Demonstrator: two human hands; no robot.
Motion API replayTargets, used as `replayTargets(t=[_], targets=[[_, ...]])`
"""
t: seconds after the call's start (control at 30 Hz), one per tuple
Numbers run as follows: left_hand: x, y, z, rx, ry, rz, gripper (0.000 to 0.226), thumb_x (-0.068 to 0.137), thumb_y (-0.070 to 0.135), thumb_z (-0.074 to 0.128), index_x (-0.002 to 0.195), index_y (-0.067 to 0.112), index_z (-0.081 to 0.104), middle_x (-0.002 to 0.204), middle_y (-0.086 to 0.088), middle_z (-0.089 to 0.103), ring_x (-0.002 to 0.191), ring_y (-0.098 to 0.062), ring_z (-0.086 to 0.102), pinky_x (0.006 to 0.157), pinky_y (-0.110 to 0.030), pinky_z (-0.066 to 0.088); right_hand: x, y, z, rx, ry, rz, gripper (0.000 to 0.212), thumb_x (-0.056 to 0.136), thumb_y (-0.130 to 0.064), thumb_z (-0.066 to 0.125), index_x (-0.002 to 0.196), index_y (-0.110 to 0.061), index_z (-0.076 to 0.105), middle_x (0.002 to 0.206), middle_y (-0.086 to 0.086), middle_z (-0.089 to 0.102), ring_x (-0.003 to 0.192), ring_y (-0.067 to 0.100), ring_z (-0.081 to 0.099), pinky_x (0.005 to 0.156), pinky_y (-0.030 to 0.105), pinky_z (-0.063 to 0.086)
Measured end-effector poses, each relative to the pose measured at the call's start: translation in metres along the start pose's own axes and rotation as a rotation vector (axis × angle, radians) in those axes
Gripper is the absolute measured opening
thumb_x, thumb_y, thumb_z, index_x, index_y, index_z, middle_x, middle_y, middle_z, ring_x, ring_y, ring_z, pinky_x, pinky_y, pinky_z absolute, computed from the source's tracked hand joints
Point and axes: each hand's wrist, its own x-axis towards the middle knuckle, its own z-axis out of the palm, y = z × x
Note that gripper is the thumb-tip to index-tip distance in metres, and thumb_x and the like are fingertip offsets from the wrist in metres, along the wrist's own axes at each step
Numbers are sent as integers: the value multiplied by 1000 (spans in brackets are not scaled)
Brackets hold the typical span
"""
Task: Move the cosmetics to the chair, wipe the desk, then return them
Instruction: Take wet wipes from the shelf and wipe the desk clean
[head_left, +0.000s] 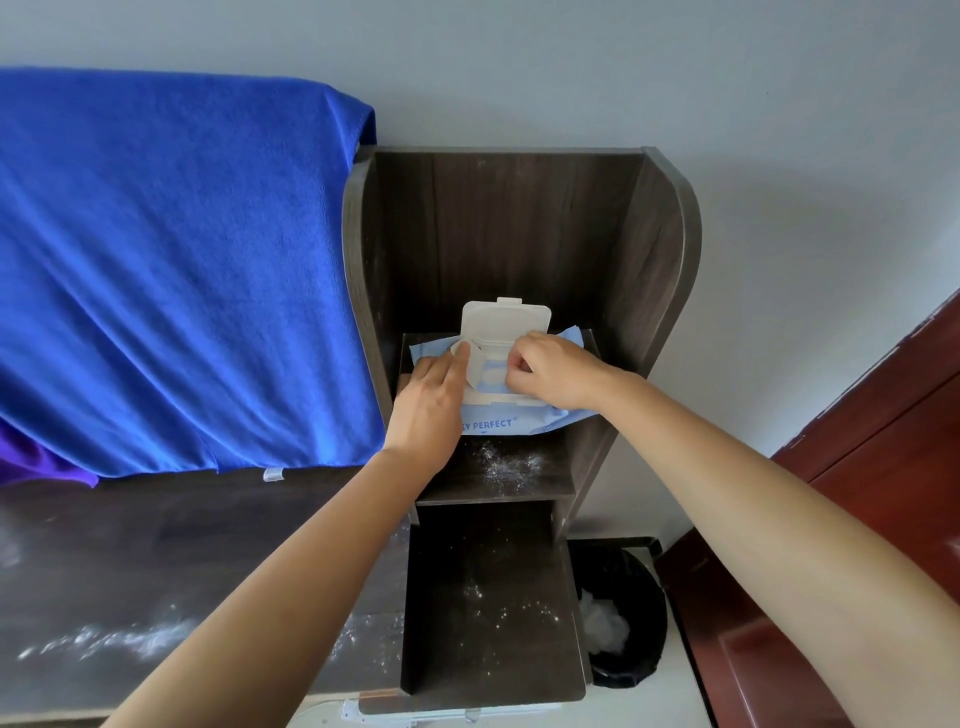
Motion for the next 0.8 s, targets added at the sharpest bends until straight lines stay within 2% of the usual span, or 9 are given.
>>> replayTargets(t=[0.1,0.23,0.33,0.43,0.47,0.53,0.6,0.7,0.8], targets=[[-1,1,1,-2,-2,-11,73,73,-16,58,143,-5,41,130,-21,58,111,-42,53,79,-48,42,-6,-2,4,14,0,-11,23,91,-21,53,71,-10,53,73,5,51,65,15,44,60,39,40],[0,2,3,6,-11,-12,74,72,-17,60,142,-6,41,131,-21,57,111,-42,53,80,-49,44,-13,-1,10,93,-2,-19,26,92,-19,53,68,-20,44,69,-8,43,64,10,37,61,35,35],[0,2,3,8,-17,-10,73,74,-15,58,144,-4,39,137,-18,54,115,-40,50,83,-49,42,-15,6,13,212,10,31,20,94,-19,52,76,-11,54,67,-9,47,62,7,39,61,31,36],[1,3,3,5,-20,-26,72,76,-14,57,144,-4,38,139,-18,52,116,-40,50,85,-49,42,-13,11,13,310,45,61,25,98,-24,52,88,-4,62,75,1,56,67,9,46,64,30,39],[1,3,3,7,-26,-35,72,77,-14,56,145,-4,37,140,-18,52,117,-40,49,86,-49,42,-13,13,13,332,72,65,23,99,-27,54,90,-9,64,82,0,61,70,8,51,65,25,41],[1,4,3,13,-38,-51,71,79,-12,55,147,-2,35,141,-17,50,119,-38,47,88,-48,40,-15,15,12,344,141,69,8,98,-32,59,96,-26,64,95,-14,61,81,0,57,67,10,41],[1,4,2,22,-47,-60,71,81,-10,55,148,-1,33,143,-16,49,121,-37,46,90,-47,39,-16,13,13,321,178,57,3,94,-36,65,97,-35,63,95,-20,59,85,-6,58,65,6,42],[3,4,3,34,-56,-69,73,81,-8,56,149,0,31,145,-14,47,122,-35,44,91,-46,38,-14,9,14,242,159,8,5,94,-33,68,89,-33,65,90,-19,55,81,-2,58,67,14,41],[4,5,4,54,-63,-79,75,80,-9,56,150,1,29,147,-13,45,122,-34,44,90,-44,38,-11,5,13,178,136,34,8,98,-33,60,92,-30,61,91,-17,49,82,6,54,73,26,43]])
